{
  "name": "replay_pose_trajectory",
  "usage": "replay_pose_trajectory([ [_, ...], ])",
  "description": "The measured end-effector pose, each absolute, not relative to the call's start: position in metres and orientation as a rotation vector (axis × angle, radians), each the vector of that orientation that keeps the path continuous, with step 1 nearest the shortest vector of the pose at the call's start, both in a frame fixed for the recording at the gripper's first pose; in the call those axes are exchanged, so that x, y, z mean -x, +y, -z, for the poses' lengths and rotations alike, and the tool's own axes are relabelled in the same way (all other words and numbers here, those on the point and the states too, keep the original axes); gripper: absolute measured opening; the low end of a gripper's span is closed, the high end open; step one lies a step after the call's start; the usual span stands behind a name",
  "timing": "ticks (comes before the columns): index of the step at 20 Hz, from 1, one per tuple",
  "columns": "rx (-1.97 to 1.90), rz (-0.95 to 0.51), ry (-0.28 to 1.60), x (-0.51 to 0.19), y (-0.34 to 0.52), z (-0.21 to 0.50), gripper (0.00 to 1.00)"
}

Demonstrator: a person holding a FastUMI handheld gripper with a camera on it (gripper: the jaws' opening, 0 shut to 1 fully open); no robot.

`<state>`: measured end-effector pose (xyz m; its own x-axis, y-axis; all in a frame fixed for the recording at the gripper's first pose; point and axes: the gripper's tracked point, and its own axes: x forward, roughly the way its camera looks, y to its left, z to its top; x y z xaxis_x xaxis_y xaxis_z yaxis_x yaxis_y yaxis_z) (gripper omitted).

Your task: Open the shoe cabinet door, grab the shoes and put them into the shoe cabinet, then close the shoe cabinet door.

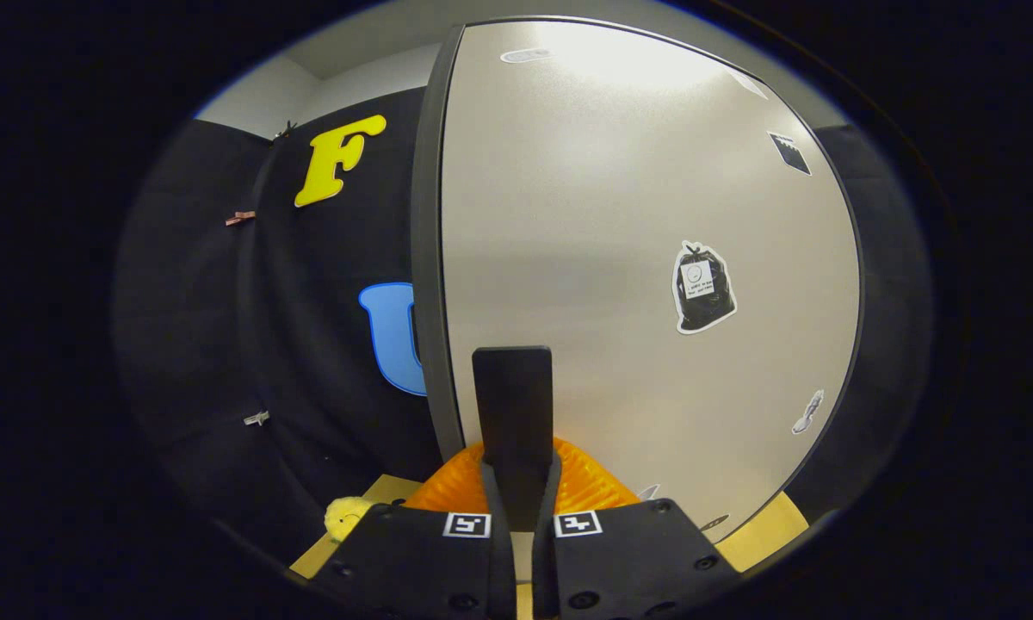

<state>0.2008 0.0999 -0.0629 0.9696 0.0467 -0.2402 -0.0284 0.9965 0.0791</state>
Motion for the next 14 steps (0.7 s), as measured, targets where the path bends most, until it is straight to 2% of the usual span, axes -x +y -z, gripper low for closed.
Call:
replay_pose_trajectory([
  [14,-0.108,-0.113,0.229,-0.139,0.089,0.048,0.12],
])
